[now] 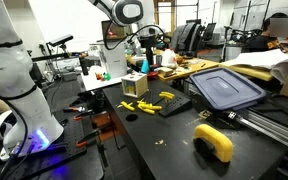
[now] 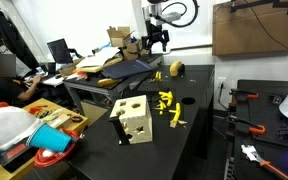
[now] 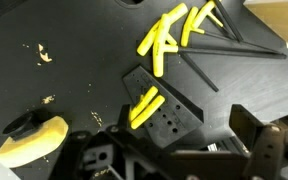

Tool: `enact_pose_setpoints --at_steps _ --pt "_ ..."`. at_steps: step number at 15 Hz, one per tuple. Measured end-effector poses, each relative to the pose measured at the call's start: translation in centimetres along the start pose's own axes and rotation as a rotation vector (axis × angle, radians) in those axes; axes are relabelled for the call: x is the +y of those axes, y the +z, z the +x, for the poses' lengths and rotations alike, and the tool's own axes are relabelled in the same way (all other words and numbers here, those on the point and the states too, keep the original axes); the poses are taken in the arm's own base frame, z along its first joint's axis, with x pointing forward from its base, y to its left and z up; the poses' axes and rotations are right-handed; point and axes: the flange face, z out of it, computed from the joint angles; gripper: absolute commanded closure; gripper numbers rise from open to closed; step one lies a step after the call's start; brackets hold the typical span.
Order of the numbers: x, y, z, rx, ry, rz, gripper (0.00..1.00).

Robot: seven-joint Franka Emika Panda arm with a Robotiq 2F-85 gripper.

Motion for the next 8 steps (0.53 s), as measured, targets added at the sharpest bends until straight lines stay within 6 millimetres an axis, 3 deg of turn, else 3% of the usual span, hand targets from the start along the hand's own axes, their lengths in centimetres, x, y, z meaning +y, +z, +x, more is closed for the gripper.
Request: enact_pose_setpoints --at_steps 4,8 --pt "-0.4 -0.6 -1.0 -0.081 -0.115 -0.022 0.00" --pt "-1.1 -3.1 -1.8 -0.104 -0.181 -0.028 0.00"
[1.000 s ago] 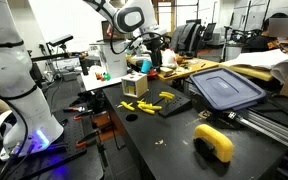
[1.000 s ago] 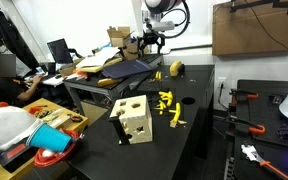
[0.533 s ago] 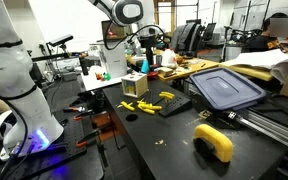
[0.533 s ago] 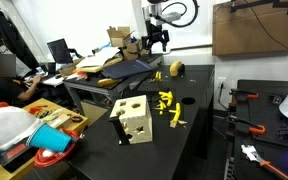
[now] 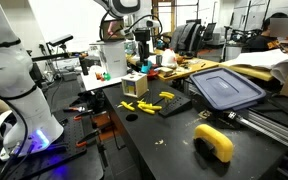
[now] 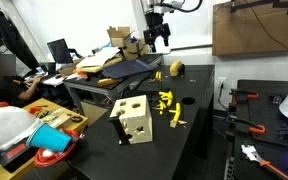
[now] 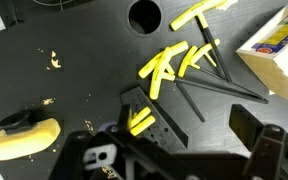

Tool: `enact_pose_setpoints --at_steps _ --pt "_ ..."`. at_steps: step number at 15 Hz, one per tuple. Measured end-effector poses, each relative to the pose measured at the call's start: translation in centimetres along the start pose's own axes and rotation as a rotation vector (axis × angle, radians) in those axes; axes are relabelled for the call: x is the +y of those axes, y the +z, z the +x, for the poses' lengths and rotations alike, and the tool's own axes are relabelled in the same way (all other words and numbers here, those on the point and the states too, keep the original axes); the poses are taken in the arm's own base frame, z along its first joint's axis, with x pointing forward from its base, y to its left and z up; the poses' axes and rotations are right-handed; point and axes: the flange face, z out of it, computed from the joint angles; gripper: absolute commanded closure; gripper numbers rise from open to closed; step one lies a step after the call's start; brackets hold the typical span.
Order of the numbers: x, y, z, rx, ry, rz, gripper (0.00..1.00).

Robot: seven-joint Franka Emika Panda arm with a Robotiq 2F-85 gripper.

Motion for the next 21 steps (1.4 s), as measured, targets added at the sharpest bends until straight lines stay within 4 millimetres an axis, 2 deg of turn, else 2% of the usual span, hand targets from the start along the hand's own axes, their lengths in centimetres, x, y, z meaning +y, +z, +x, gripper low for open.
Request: enact_pose_setpoints --at_steps 8,12,16,21 --pt "-0.5 -7.5 -1.6 0.060 -0.089 -0.010 0.00" --pt "-0.2 -10.5 -2.3 0.115 -0.116 0.001 0.00" --pt "0.1 -12.0 -2.8 0.143 -0.120 0.006 0.00" --pt "0.1 -11.7 -2.7 0.138 -0.119 0.005 0.00"
